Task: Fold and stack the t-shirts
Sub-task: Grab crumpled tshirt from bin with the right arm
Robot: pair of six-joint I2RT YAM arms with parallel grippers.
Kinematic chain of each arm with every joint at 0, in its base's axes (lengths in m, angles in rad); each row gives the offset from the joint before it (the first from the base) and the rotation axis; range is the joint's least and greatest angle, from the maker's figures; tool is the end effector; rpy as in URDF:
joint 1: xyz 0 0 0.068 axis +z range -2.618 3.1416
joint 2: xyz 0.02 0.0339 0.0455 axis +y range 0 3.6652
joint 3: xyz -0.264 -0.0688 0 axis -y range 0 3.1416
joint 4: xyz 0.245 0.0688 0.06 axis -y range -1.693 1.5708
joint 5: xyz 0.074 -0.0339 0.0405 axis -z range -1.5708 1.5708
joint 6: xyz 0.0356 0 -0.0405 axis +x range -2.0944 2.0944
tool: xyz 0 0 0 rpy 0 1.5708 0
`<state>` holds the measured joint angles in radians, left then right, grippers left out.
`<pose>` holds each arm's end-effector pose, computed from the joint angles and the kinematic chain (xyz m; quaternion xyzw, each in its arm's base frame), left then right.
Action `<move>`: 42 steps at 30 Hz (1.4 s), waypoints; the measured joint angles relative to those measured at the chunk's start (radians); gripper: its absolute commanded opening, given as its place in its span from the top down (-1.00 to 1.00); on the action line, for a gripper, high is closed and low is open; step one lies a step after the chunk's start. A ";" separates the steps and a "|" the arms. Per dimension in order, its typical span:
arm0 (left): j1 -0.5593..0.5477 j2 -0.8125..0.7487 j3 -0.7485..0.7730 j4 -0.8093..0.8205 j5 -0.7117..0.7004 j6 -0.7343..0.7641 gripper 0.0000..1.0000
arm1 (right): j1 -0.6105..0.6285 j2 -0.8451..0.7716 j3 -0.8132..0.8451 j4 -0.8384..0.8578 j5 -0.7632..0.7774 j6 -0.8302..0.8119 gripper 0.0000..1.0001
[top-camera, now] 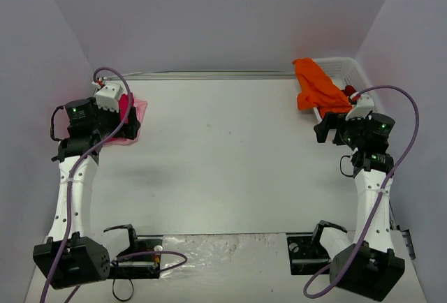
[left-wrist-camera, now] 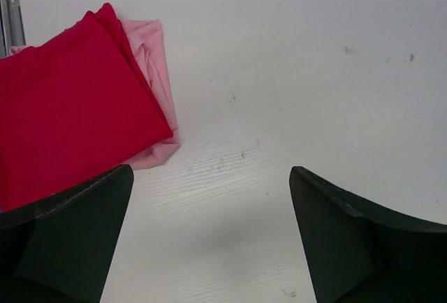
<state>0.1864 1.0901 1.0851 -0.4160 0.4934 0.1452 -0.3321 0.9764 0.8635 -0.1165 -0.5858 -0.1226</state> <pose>0.2384 0.0278 0.3633 0.1160 0.8164 -0.1151 0.5539 0.2175 -0.0542 0.3407 -0.1001 0.7647 0.0862 0.6307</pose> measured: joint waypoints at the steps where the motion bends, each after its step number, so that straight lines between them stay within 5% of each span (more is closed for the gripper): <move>1: 0.000 0.000 0.000 -0.003 0.000 0.002 -0.89 | 0.000 -0.003 0.000 0.000 -0.001 -0.001 -1.00; 11: 0.000 -0.035 -0.045 -0.009 0.039 0.026 -0.89 | 0.000 -0.034 -0.004 -0.036 -0.193 -0.074 -1.00; 20: 0.026 0.014 -0.046 -0.011 0.068 0.004 -0.89 | 0.000 -0.006 0.010 -0.029 -0.138 -0.042 -1.00; 30: 0.033 0.029 -0.049 -0.009 0.087 -0.005 -0.89 | 0.016 0.328 0.423 -0.099 -0.026 -0.146 -1.00; 42: 0.044 0.028 -0.058 -0.006 0.088 -0.007 -0.89 | 0.100 0.763 0.664 -0.130 0.118 -0.140 -1.00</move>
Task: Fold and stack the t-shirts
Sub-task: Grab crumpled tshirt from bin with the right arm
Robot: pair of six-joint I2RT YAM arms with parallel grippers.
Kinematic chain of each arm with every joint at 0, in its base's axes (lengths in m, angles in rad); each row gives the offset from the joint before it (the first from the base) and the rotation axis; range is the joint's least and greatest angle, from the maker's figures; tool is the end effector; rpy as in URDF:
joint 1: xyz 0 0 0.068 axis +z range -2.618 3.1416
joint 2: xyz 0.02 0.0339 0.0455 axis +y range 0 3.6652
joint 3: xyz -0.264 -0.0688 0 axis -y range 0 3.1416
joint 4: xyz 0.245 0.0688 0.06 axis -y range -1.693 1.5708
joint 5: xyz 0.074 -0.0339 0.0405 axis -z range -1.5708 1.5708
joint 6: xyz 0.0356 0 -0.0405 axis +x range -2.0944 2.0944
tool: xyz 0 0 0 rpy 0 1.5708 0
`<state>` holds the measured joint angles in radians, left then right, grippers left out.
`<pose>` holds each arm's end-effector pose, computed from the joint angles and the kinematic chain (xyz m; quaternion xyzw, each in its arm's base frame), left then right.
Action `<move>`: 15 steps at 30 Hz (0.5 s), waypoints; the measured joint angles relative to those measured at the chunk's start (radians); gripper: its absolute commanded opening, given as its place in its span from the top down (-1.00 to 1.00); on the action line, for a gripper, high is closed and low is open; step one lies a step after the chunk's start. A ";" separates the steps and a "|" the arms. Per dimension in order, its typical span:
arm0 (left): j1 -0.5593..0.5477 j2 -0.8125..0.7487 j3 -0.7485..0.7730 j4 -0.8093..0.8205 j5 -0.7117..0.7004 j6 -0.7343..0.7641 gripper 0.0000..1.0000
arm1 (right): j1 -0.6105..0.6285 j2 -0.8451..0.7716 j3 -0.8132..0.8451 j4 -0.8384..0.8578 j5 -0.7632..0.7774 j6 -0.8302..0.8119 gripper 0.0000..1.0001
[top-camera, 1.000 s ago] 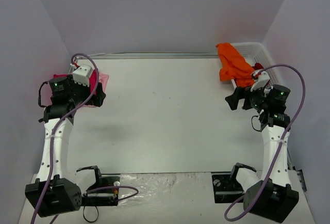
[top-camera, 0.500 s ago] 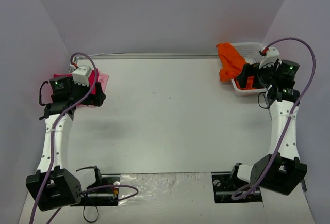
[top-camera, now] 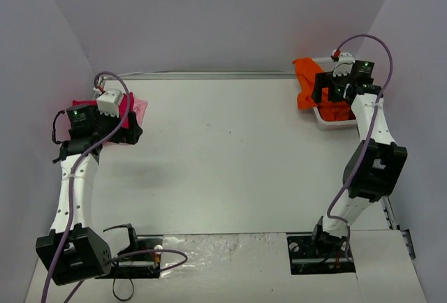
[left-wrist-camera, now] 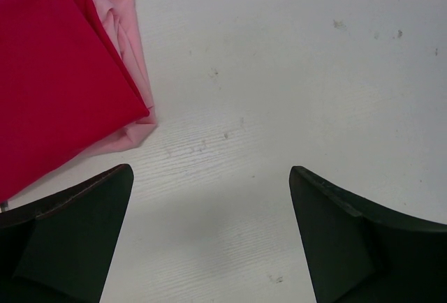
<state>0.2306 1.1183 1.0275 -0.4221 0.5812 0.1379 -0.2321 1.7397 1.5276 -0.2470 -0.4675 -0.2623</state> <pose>0.2424 0.0368 0.3376 0.1061 0.8330 -0.1546 0.5206 0.4040 -0.0790 0.3339 -0.1347 0.8244 0.0652 0.5459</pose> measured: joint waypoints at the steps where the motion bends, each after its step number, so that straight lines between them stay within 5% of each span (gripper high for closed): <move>1: 0.000 0.000 -0.003 0.000 0.000 0.000 -0.89 | 0.004 0.026 0.020 -0.002 0.022 0.004 -1.00; 15: 0.001 0.010 -0.011 0.000 0.006 0.007 -0.89 | 0.037 0.234 0.177 0.028 0.309 0.032 -1.00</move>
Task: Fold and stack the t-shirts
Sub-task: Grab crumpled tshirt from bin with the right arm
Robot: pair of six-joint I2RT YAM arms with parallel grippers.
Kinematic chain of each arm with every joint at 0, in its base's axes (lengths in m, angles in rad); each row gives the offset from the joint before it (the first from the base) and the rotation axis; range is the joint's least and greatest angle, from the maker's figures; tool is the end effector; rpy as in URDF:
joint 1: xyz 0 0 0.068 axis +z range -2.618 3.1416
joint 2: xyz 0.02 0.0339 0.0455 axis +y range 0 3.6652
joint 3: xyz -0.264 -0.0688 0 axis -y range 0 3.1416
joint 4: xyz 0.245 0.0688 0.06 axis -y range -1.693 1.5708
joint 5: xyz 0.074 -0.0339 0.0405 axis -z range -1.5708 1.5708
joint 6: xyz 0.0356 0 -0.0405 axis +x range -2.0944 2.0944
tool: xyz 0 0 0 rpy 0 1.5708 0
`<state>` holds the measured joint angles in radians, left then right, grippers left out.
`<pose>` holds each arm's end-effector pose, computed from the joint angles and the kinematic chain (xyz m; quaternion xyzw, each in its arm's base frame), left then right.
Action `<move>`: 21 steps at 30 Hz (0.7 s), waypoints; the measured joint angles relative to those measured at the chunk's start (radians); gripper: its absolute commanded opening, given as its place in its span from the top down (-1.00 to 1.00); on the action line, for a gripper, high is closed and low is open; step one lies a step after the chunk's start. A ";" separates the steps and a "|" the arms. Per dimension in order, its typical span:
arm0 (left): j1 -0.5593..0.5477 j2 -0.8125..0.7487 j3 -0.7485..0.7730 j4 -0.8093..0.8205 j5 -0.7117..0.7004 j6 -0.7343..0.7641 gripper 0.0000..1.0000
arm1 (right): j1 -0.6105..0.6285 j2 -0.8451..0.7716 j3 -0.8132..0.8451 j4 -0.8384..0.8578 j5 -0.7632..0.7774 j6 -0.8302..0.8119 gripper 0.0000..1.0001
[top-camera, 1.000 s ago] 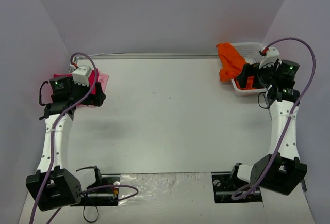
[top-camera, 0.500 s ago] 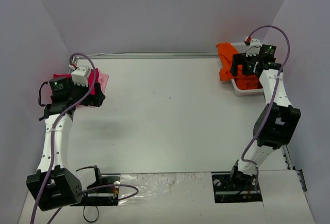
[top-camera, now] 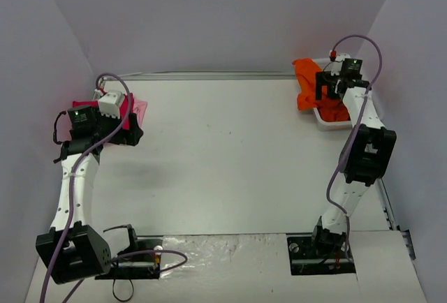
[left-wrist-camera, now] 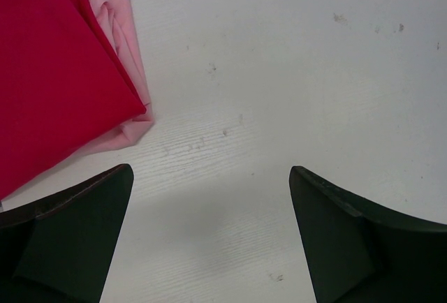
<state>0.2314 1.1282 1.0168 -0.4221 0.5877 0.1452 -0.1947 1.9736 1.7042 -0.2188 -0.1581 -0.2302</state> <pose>0.2443 0.0373 0.3318 0.1076 0.8367 -0.1583 0.5132 0.4642 -0.0858 0.2978 -0.0558 0.8535 -0.0421 0.5164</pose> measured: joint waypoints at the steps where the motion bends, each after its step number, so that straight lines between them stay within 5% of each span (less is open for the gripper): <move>1: 0.000 0.003 0.000 0.000 0.000 0.000 -0.89 | 0.000 0.014 -0.001 0.007 0.024 0.000 -1.00; 7: 0.000 0.015 0.000 0.000 0.000 0.001 -0.89 | 0.000 0.076 -0.008 0.035 0.111 0.001 -0.98; 11: 0.000 0.016 0.000 0.000 0.000 0.001 -0.89 | -0.001 0.113 -0.008 0.049 0.151 0.002 -0.75; 15: 0.000 0.017 0.000 0.000 0.000 0.003 -0.89 | -0.002 0.136 -0.008 0.054 0.167 0.004 0.00; 21: 0.000 0.021 -0.001 0.000 0.000 0.005 -0.89 | -0.002 0.142 -0.008 0.062 0.174 0.015 0.86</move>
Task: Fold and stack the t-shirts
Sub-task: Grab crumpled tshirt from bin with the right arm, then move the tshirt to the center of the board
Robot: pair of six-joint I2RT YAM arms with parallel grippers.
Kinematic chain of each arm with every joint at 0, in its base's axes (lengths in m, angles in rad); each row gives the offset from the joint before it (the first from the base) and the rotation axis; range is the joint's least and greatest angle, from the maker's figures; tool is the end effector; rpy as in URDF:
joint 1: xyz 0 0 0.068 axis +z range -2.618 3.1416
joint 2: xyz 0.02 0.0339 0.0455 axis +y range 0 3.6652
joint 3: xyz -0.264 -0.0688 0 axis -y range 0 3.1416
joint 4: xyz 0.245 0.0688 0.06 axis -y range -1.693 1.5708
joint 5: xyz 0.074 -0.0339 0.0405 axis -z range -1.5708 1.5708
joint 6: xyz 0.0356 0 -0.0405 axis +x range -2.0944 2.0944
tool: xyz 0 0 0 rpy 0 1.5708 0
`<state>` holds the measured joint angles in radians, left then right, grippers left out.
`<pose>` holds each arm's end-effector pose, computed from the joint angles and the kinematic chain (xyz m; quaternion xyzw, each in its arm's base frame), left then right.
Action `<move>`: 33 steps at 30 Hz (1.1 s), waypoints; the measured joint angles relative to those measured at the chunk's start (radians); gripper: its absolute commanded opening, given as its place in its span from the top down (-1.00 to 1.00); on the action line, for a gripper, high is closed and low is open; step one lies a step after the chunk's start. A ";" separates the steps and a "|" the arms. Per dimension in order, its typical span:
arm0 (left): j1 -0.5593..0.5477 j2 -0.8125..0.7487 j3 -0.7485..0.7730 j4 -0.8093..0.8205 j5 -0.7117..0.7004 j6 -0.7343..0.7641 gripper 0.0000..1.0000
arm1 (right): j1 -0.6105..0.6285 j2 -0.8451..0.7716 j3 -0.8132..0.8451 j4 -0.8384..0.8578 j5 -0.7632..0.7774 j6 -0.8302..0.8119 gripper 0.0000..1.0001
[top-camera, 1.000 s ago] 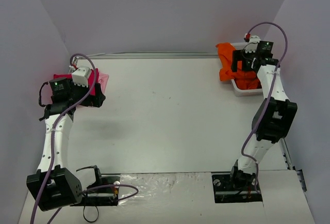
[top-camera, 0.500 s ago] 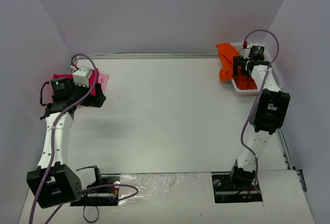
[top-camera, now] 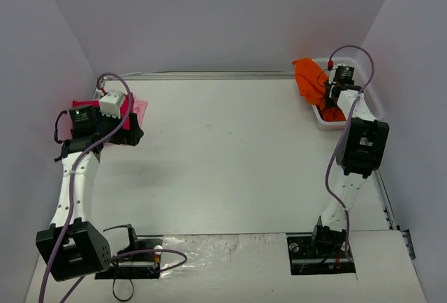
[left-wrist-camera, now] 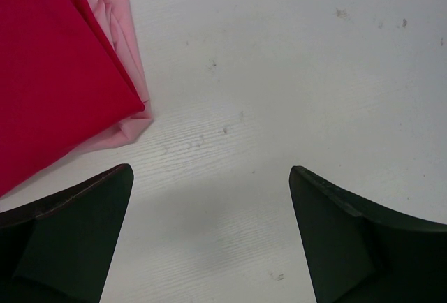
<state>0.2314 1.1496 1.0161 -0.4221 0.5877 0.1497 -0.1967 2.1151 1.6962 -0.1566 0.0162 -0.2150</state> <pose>0.2487 0.0383 0.3266 0.1065 0.8415 -0.1604 0.5048 0.4872 -0.0977 0.2349 -0.0042 0.8787 -0.1045 0.4658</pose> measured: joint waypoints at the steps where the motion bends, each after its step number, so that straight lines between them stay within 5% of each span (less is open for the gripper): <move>1: 0.000 0.000 -0.001 0.000 0.000 0.000 -0.89 | 0.000 0.000 -0.002 0.006 0.000 0.001 0.98; 14: 0.011 0.004 -0.014 0.000 0.006 0.000 -0.89 | 0.000 -0.267 -0.135 0.029 -0.006 -0.005 1.00; 25: 0.013 0.004 -0.014 0.000 0.027 0.000 -0.89 | 0.032 -0.554 -0.003 -0.031 -0.067 -0.033 1.00; 33: 0.013 0.004 -0.014 0.000 0.035 0.000 -0.89 | 0.287 -0.573 0.180 -0.188 -0.169 -0.091 1.00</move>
<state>0.2443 1.1538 1.0016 -0.4221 0.6228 0.1497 0.0902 1.5417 1.8763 -0.3447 -0.1524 -0.3061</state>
